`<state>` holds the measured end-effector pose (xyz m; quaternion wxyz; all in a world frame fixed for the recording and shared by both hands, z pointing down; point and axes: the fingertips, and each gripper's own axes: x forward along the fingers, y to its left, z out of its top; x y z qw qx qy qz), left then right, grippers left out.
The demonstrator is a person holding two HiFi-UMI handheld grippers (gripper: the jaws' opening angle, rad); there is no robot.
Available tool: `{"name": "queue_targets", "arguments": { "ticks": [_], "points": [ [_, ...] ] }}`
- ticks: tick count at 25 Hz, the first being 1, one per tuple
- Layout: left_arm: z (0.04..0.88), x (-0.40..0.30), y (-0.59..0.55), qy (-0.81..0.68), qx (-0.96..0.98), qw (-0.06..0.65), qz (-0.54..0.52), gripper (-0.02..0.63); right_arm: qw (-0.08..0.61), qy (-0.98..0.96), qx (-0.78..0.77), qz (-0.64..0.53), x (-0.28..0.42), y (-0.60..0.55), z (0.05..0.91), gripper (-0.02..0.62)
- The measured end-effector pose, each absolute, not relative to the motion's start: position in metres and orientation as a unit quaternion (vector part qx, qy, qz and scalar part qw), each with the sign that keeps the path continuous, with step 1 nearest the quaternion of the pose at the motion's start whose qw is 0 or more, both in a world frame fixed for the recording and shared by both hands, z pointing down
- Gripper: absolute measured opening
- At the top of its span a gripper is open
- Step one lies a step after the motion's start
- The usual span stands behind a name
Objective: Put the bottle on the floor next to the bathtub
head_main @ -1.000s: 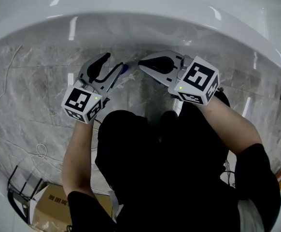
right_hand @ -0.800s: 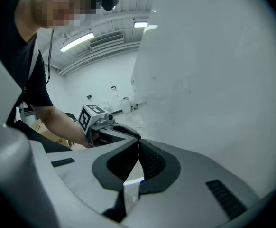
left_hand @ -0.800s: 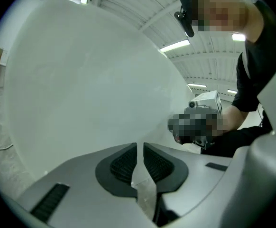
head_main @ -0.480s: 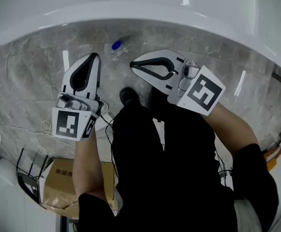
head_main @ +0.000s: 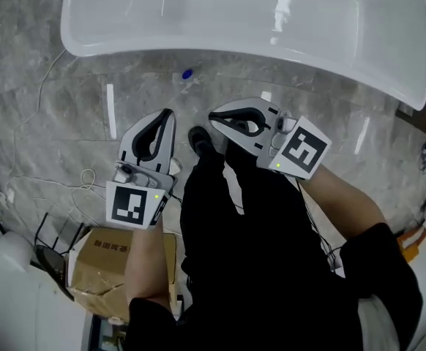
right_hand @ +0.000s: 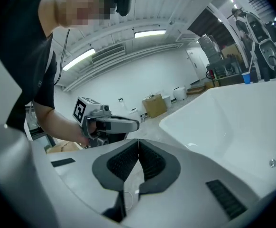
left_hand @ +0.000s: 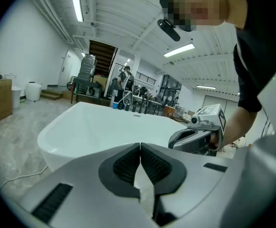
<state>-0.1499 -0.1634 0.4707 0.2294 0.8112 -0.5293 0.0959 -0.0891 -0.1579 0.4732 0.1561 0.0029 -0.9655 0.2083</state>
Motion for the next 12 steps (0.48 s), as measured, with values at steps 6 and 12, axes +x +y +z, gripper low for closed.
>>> {"name": "queue_targets", "arguments": {
  "ticks": [6, 12],
  "points": [
    [0.367, -0.154, -0.139, -0.547, 0.801, 0.230, 0.082, 0.017, 0.175, -0.956, -0.028, 0.234, -0.084, -0.126, 0.375, 0.028],
    [0.307, -0.150, -0.106, -0.556, 0.803, 0.199, 0.077, 0.018, 0.165, -0.962, -0.012, 0.218, -0.077, -0.111, 0.302, 0.028]
  ]
}}
